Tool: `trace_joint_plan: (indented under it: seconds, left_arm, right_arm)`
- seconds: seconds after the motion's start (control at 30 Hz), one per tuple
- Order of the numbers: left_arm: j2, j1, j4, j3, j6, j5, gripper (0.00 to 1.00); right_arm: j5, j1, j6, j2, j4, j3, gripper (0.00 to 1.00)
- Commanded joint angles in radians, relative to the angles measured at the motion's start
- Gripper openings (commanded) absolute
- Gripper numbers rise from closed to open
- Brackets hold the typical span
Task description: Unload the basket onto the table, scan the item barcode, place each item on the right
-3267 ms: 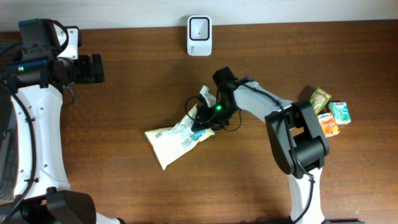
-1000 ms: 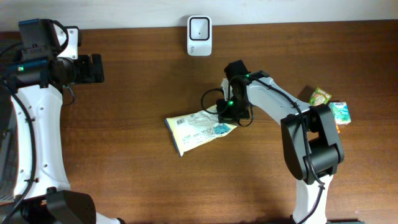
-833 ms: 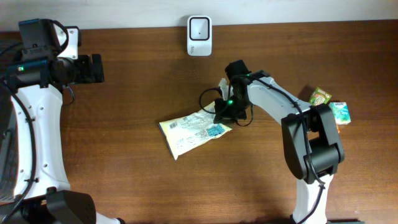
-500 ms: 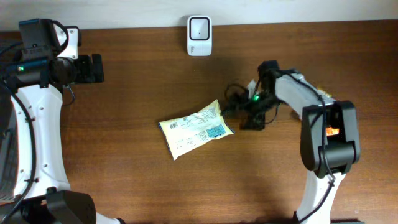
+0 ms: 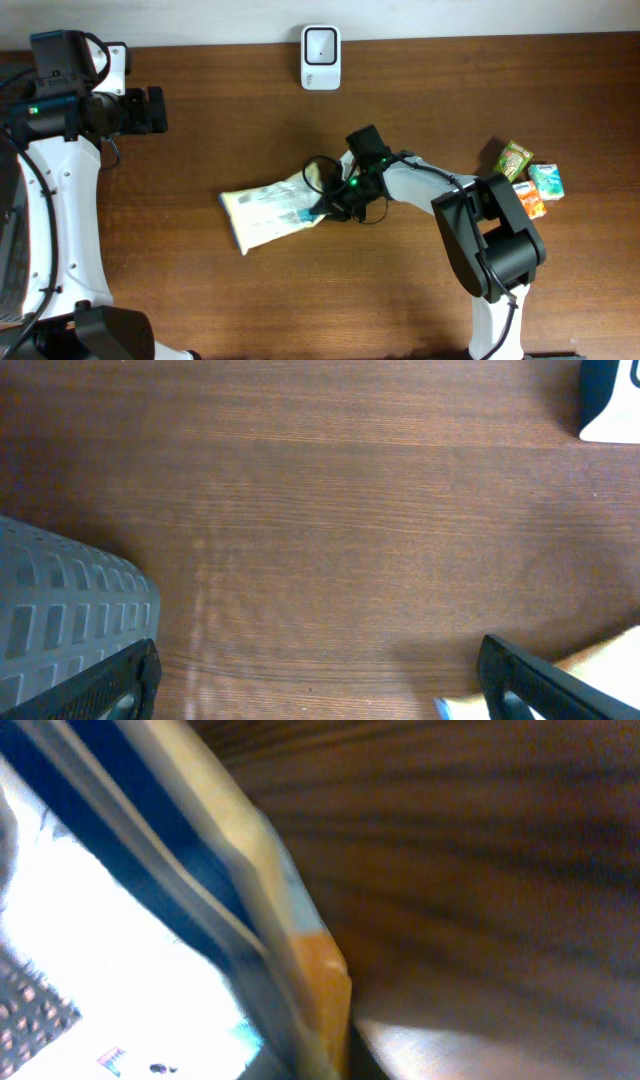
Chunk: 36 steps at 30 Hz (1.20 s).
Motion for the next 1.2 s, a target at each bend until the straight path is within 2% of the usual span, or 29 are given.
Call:
trace_joint_plan:
  seconds: [0.0, 0.13, 0.27, 0.33, 0.37, 0.47, 0.53, 0.57, 0.6, 0.63, 0.73, 0.83, 0.87, 1.0, 1.03, 1.13, 1.17]
  left_arm:
    - [0.008, 0.004, 0.001, 0.003, 0.016, 0.010, 0.99]
    - [0.008, 0.004, 0.001, 0.003, 0.016, 0.010, 0.99]
    - [0.008, 0.004, 0.001, 0.003, 0.016, 0.010, 0.99]
    - [0.008, 0.004, 0.001, 0.003, 0.016, 0.010, 0.99]
    - [0.008, 0.004, 0.001, 0.003, 0.016, 0.010, 0.99]
    - [0.008, 0.004, 0.001, 0.003, 0.016, 0.010, 0.99]
    - [0.008, 0.004, 0.001, 0.003, 0.016, 0.010, 0.99]
    - [0.008, 0.004, 0.001, 0.003, 0.016, 0.010, 0.99]
    - [0.008, 0.004, 0.001, 0.003, 0.016, 0.010, 0.99]
    - [0.008, 0.004, 0.001, 0.003, 0.016, 0.010, 0.99]
    - [0.008, 0.004, 0.001, 0.003, 0.016, 0.010, 0.99]
    - [0.008, 0.004, 0.001, 0.003, 0.016, 0.010, 0.99]
    - [0.008, 0.004, 0.001, 0.003, 0.016, 0.010, 0.99]
    - [0.008, 0.004, 0.001, 0.003, 0.016, 0.010, 0.99]
    - [0.008, 0.004, 0.001, 0.003, 0.016, 0.010, 0.99]
    - [0.008, 0.004, 0.001, 0.003, 0.016, 0.010, 0.99]
    - [0.008, 0.004, 0.001, 0.003, 0.016, 0.010, 0.99]
  right_arm:
    - [0.063, -0.014, -0.055, 0.031, 0.050, -0.021, 0.04]
    - [0.002, -0.048, -0.163, -0.008, 0.045, -0.010, 0.04]
    - [0.091, -0.133, -0.342, -0.116, -0.035, -0.010, 0.04]
    - [0.093, -0.177, -0.367, -0.117, -0.039, -0.010, 0.06]
    - [0.099, -0.196, -0.373, -0.117, -0.043, -0.010, 0.25]
    - [0.098, -0.240, -0.371, -0.117, -0.061, -0.008, 0.63]
    - [0.098, -0.253, -0.343, -0.117, -0.103, -0.006, 0.70]
    - [0.098, -0.251, -0.322, -0.117, -0.143, -0.006, 0.79]
    - [0.099, -0.237, -0.272, -0.117, -0.218, -0.006, 0.96]
    - [0.098, -0.219, -0.250, -0.117, -0.245, -0.006, 0.99]
    - [0.133, -0.146, -0.127, -0.117, -0.220, -0.006, 0.99]
    - [0.391, -0.014, 0.167, -0.114, -0.098, -0.006, 0.99]
    - [0.462, 0.029, 0.220, -0.109, -0.043, -0.007, 0.99]
    - [0.631, 0.128, 0.224, -0.088, 0.103, -0.007, 0.98]
    - [0.653, 0.135, 0.224, -0.077, 0.112, -0.007, 0.87]
    - [0.658, 0.135, 0.223, -0.029, 0.109, -0.007, 0.22]
    - [0.645, 0.134, 0.214, -0.021, 0.105, -0.007, 0.11]
